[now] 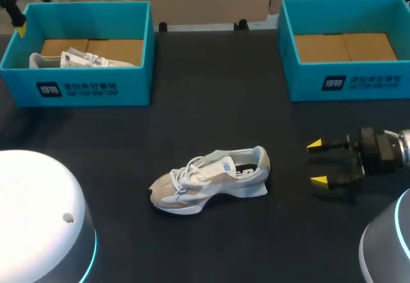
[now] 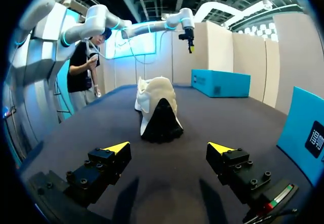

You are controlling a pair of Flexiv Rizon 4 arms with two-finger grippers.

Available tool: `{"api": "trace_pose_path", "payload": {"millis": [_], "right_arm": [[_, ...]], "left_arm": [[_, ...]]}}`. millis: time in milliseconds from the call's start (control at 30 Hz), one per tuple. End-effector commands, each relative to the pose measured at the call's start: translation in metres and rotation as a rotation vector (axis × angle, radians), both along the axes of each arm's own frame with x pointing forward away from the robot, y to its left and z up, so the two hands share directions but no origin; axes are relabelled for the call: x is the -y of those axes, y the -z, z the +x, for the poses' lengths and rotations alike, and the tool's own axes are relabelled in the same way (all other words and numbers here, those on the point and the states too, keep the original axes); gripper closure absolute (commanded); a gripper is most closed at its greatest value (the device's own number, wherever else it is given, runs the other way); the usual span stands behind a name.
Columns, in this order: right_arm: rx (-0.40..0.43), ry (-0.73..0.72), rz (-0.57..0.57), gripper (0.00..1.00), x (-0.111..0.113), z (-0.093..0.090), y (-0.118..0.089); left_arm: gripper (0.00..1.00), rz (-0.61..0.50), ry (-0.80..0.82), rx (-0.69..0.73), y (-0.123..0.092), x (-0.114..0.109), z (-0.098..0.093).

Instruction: Take the shoe out of the shoebox, open the shoe tongue, remove and reinsert the insole, then place the shoe into the shoebox

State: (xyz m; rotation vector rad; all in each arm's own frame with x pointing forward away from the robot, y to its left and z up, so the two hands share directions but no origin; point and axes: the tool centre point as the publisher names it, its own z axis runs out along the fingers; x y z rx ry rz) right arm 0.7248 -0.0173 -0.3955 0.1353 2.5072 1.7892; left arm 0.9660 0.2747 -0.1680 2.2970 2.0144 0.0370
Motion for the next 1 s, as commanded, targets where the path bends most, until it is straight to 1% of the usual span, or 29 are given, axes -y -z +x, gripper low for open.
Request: {"api": "trace_pose_path", "payload": {"millis": [33, 300, 467, 1000], "right_arm": [[-0.003, -0.014, -0.006, 0.00, -0.010, 0.003, -0.001], [-0.012, -0.064, 0.019, 0.00, -0.034, -0.001, 0.002], [-0.024, -0.091, 0.010, 0.00, -0.049, -0.002, 0.006], [-0.001, -0.139, 0.014, 0.00, -0.075, 0.000, 0.002]], "left_arm": [[0.00, 0.002, 0.001, 0.001, 0.000, 0.000, 0.000], [0.00, 0.002, 0.001, 0.001, 0.000, 0.000, 0.000], [0.00, 0.002, 0.001, 0.001, 0.000, 0.000, 0.000], [0.00, 0.002, 0.001, 0.001, 0.000, 0.000, 0.000]]}}
